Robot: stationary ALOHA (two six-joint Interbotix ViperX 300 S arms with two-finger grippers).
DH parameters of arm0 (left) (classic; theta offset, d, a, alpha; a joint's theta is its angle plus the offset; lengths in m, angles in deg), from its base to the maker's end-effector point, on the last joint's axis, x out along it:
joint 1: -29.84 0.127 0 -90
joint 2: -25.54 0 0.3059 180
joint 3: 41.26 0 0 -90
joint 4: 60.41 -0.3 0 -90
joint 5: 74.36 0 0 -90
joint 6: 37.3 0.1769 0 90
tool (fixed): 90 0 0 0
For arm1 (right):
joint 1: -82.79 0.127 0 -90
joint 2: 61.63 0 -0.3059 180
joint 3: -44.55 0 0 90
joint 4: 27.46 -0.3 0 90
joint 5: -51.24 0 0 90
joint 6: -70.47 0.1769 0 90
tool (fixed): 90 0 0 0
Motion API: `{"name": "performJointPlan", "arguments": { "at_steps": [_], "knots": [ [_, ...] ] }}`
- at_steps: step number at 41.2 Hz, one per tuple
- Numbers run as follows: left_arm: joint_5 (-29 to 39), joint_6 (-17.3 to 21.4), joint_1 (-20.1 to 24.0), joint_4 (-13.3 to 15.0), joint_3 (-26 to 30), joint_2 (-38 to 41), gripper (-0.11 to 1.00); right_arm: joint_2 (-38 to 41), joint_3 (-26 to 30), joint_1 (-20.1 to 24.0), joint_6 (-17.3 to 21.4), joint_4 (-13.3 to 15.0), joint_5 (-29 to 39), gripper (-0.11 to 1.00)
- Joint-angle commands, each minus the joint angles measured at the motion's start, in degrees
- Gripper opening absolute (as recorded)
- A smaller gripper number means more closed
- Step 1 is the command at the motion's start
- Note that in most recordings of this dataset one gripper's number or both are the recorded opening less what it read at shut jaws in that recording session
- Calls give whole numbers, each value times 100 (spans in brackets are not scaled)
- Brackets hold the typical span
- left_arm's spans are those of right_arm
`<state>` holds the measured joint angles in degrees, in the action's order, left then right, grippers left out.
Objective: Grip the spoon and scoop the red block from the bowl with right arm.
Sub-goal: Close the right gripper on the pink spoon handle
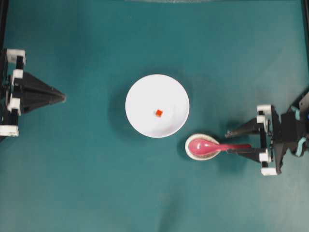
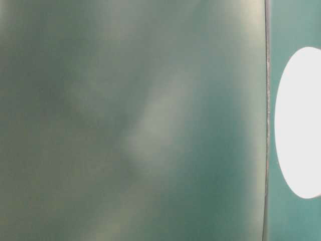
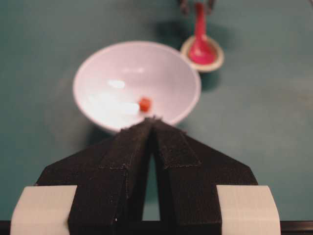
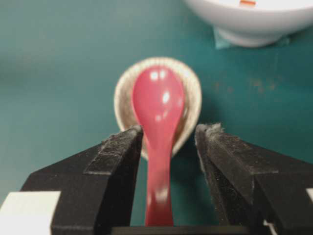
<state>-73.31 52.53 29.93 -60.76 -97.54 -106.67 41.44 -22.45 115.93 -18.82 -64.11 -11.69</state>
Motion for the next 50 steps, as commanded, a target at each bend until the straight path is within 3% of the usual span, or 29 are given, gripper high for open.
{"name": "performJointPlan", "arguments": {
  "at_steps": [1,26,50],
  "knots": [
    [-26,18,0,0,158,44,4,97,97,97,0,-97,-70,54],
    [-18,18,-9,0,149,44,4,457,141,167,-35,-97,132,54],
    [-26,18,-9,-9,149,70,4,457,158,176,-527,-53,149,50]
  ]
}}
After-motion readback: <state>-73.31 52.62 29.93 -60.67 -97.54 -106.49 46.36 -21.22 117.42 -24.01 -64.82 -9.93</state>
